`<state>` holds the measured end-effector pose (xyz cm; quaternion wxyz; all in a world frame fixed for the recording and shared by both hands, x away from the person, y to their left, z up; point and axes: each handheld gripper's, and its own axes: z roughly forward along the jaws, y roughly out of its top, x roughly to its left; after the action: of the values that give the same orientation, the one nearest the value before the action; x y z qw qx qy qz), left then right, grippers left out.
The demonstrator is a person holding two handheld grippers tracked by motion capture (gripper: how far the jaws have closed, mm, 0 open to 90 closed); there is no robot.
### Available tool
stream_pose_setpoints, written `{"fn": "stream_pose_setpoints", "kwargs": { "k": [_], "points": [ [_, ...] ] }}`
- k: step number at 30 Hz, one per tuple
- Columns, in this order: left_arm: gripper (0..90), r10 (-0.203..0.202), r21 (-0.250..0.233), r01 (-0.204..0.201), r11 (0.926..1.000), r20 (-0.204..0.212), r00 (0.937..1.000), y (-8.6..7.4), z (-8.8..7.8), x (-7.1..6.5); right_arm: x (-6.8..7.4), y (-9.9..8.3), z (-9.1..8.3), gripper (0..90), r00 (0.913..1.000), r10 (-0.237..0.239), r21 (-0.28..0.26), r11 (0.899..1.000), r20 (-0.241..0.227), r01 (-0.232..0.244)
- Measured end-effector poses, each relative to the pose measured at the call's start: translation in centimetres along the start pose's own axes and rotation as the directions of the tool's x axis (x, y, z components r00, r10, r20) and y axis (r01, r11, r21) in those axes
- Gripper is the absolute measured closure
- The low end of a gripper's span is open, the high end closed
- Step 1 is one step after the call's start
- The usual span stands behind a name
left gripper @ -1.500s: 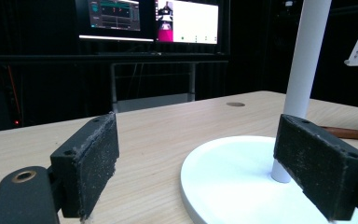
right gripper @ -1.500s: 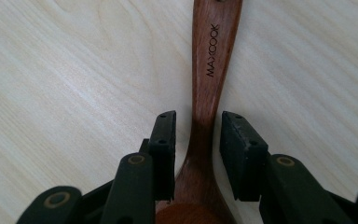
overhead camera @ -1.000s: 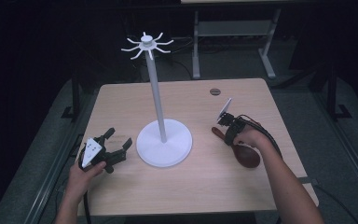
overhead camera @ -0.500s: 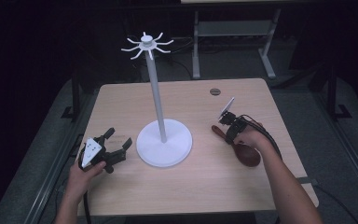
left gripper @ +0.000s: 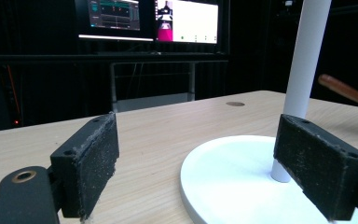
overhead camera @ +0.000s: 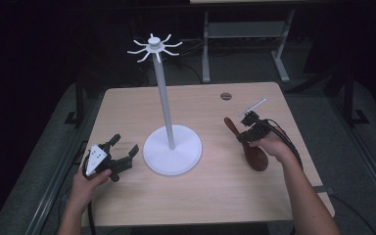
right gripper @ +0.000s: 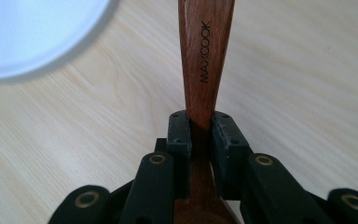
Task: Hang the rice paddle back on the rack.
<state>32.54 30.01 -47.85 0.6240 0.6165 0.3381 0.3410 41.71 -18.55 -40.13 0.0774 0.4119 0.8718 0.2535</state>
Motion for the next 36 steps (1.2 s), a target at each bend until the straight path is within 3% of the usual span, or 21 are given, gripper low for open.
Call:
{"fn": "stream_pose_setpoints", "kwargs": {
  "k": [1, 2, 4, 10, 11, 14, 15, 16, 20, 21, 22, 26, 27, 29, 30, 32, 33, 36],
  "points": [
    [13.4, 0.000, 0.000, 0.000, 1.0000, 0.000, 1.0000, 0.0, 0.0, 0.0, 0.0, 0.0, 0.0, 78.4, 1.0000, 0.000, 0.000, 1.000, 0.000, 0.000],
    [13.4, -0.001, 0.001, 0.001, 1.0000, 0.000, 1.0000, 0.0, 0.0, 0.0, 0.0, -0.3, -0.5, 78.4, 0.9999, -0.006, -0.050, 0.999, -0.010, 0.006],
    [13.4, 0.001, 0.000, -0.001, 1.0000, -0.001, 1.0000, 0.0, 0.0, 0.0, 0.0, -0.5, -0.9, 78.4, 0.9999, -0.001, -0.085, 0.996, -0.013, 0.000],
    [13.4, -0.002, 0.001, 0.002, 1.0000, -0.001, 1.0000, 0.0, 0.0, 0.0, 0.0, -1.3, -2.1, 78.4, 0.9986, 0.020, -0.214, 0.976, -0.049, -0.030],
    [13.4, -0.002, 0.001, 0.002, 1.0000, -0.001, 1.0000, 0.0, 0.0, 0.0, 0.0, -1.3, -2.1, 78.4, 0.9986, 0.020, -0.214, 0.976, -0.049, -0.030],
    [13.4, -0.001, 0.001, 0.001, 1.0000, -0.001, 1.0000, 0.0, 0.0, 0.0, 0.2, -1.7, -3.0, 78.4, 0.9984, 0.005, -0.332, 0.943, -0.056, -0.024],
    [13.4, -0.001, 0.001, 0.001, 1.0000, -0.001, 1.0000, 0.0, 0.0, 0.0, 0.2, -1.7, -3.0, 78.4, 0.9984, 0.005, -0.332, 0.943, -0.056, -0.024],
    [13.4, -0.001, 0.000, 0.001, 1.0000, -0.001, 1.0000, 0.0, 0.0, 0.0, 0.3, -2.0, -3.3, 78.4, 0.9981, 0.001, -0.390, 0.920, -0.062, -0.025],
    [13.4, -0.003, 0.000, 0.003, 1.0000, -0.001, 1.0000, 0.0, 0.0, 0.0, 0.6, -2.4, -3.7, 78.4, 0.9963, -0.018, -0.488, 0.872, -0.084, -0.025],
    [13.4, -0.003, 0.000, 0.003, 1.0000, -0.001, 1.0000, 0.0, 0.0, 0.0, 0.6, -2.4, -3.7, 78.4, 0.9963, -0.018, -0.488, 0.872, -0.084, -0.025],
    [13.4, -0.006, 0.001, 0.006, 1.0000, -0.001, 1.0000, 0.0, 0.0, 0.0, 0.7, -2.4, -4.0, 78.4, 0.9940, -0.028, -0.518, 0.855, -0.106, -0.031],
    [13.4, -0.007, 0.001, 0.007, 1.0000, -0.002, 1.0000, 0.0, 0.0, 0.0, 1.1, -2.1, -4.4, 78.3, 0.9874, -0.048, -0.560, 0.827, -0.151, -0.046],
    [13.4, -0.007, 0.001, 0.007, 1.0000, -0.002, 1.0000, 0.0, 0.0, 0.0, 1.1, -2.1, -4.4, 78.3, 0.9874, -0.048, -0.560, 0.827, -0.151, -0.046],
    [13.4, -0.006, 0.001, 0.006, 1.0000, -0.001, 1.0000, 0.0, 0.0, 0.0, 1.3, -2.0, -4.6, 78.3, 0.9847, -0.055, -0.575, 0.817, -0.166, -0.051],
    [13.4, -0.003, 0.001, 0.003, 1.0000, -0.001, 1.0000, 0.0, 0.0, 0.0, 1.5, -1.8, -5.0, 78.3, 0.9832, -0.061, -0.590, 0.806, -0.172, -0.053],
    [13.4, -0.002, 0.001, 0.002, 1.0000, -0.001, 1.0000, 0.0, 0.0, 0.0, 1.9, -1.5, -5.4, 78.3, 0.9794, -0.075, -0.602, 0.796, -0.188, -0.054],
    [13.4, -0.002, 0.001, 0.002, 1.0000, -0.001, 1.0000, 0.0, 0.0, 0.0, 1.9, -1.5, -5.4, 78.3, 0.9794, -0.075, -0.602, 0.796, -0.188, -0.054],
    [13.4, -0.002, -0.003, 0.002, 1.0000, -0.001, 1.0000, 0.0, 0.0, 0.0, 2.8, -0.7, -6.6, 78.3, 0.9730, -0.113, -0.629, 0.776, -0.201, -0.040]
  ]
}}
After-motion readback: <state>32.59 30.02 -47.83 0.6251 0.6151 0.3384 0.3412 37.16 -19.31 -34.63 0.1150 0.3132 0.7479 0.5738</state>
